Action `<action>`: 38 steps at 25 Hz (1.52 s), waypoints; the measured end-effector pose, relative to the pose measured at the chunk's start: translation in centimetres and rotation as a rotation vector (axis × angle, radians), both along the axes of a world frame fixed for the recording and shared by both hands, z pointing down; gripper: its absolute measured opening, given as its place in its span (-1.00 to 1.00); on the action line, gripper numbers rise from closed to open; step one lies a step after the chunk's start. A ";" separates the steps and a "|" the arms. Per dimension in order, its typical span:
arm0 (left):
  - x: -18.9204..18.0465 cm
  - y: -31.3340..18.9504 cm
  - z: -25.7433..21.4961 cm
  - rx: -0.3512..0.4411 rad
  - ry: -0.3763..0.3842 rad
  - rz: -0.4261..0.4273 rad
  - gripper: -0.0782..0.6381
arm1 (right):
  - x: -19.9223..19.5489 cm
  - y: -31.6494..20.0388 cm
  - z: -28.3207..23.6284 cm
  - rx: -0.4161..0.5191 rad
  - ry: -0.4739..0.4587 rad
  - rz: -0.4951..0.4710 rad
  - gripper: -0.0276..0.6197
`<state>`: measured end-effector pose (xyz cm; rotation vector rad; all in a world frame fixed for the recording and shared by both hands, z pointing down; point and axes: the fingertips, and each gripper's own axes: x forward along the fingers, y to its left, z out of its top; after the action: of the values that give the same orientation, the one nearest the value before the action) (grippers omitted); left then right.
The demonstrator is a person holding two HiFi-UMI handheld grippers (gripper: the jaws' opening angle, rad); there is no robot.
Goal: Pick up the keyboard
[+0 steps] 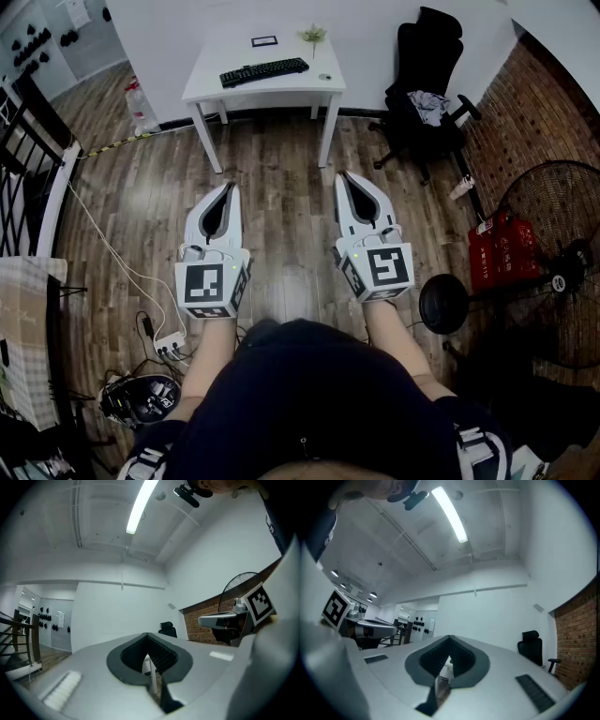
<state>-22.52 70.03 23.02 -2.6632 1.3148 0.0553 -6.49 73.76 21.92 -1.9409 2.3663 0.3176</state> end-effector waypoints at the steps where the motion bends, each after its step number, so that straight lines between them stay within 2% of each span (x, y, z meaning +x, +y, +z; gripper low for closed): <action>1: 0.3 0.1 0.1 -0.004 0.000 0.000 -0.79 | 0.3 0.1 0.2 -0.004 -0.003 -0.002 -0.88; 7: 1.5 -0.2 1.0 -0.022 -0.011 -0.012 -0.79 | 1.4 -0.6 1.6 -0.028 -0.017 -0.025 -0.88; 15: 1.7 -4.3 2.7 -0.044 -0.001 -0.018 -0.79 | 2.3 -4.5 3.4 -0.049 -0.021 -0.022 -0.88; 19: 2.0 -8.9 3.6 -0.046 -0.004 -0.018 -0.79 | 2.6 -9.2 4.3 -0.073 -0.012 -0.030 -0.85; 22: 2.0 -13.0 4.0 -0.043 -0.008 -0.029 -0.79 | 3.2 -13.7 5.0 -0.093 -0.010 -0.023 -0.69; 32: 2.4 -28.6 3.6 -0.046 0.002 -0.027 -0.79 | 3.9 -29.3 5.3 -0.117 -0.018 0.004 -0.65; 38: 3.2 -35.6 3.6 -0.036 0.010 0.012 -0.79 | 5.0 -35.6 5.8 -0.124 -0.021 0.048 -0.65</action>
<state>-19.35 34.40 26.59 -2.7039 1.3154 0.0476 -1.46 38.15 27.77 -2.0456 2.3820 0.1550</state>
